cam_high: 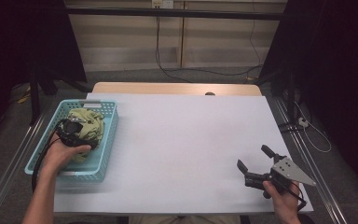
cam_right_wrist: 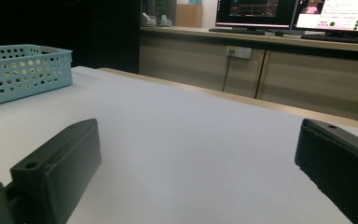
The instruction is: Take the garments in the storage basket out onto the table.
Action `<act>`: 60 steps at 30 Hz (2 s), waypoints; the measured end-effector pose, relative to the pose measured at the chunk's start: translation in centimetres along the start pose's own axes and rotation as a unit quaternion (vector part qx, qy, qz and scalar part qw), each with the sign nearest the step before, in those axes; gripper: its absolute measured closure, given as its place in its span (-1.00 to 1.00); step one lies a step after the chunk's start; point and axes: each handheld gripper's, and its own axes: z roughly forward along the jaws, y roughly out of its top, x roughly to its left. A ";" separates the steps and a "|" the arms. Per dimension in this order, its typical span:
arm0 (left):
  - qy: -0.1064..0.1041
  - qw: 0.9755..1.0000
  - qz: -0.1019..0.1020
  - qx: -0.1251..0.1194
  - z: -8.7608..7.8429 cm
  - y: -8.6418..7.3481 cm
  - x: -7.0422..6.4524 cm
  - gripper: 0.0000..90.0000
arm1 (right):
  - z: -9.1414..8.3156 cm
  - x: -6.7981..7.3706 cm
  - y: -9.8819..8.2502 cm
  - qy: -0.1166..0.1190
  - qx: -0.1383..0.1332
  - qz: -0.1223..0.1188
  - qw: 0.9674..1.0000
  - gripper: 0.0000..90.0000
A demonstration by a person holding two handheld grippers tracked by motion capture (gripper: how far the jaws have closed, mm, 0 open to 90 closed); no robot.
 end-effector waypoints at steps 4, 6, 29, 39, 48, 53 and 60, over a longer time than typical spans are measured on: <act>-0.004 1.000 0.003 0.014 -0.5 0.3 0.5 -0.67 | 0.1 0.0 0.0 0.001 0.000 0.001 1.000 -1.00; -0.002 1.000 0.008 0.026 -0.6 0.4 0.4 -0.58 | 0.1 0.0 0.0 0.003 -0.001 0.000 1.000 -1.00; 0.016 0.998 -0.032 0.051 -1.4 1.4 1.4 0.41 | 0.1 0.0 0.0 0.003 0.001 0.000 1.000 -1.00; 0.030 0.998 -0.042 0.033 -2.7 1.7 1.3 0.42 | 0.1 0.0 0.0 0.001 0.000 0.002 1.000 -1.00; 0.026 0.997 -0.073 -0.019 -4.8 1.6 1.3 0.42 | 0.1 0.1 0.1 0.003 -0.003 0.005 1.000 -1.00; 0.033 0.996 -0.071 -0.036 -6.3 1.8 1.2 0.42 | 0.1 0.0 0.0 0.002 -0.001 0.003 1.000 -1.00; 0.021 0.993 -0.081 -0.080 -7.9 0.8 1.7 0.42 | 0.0 0.0 0.0 0.002 -0.002 0.003 1.000 -1.00</act>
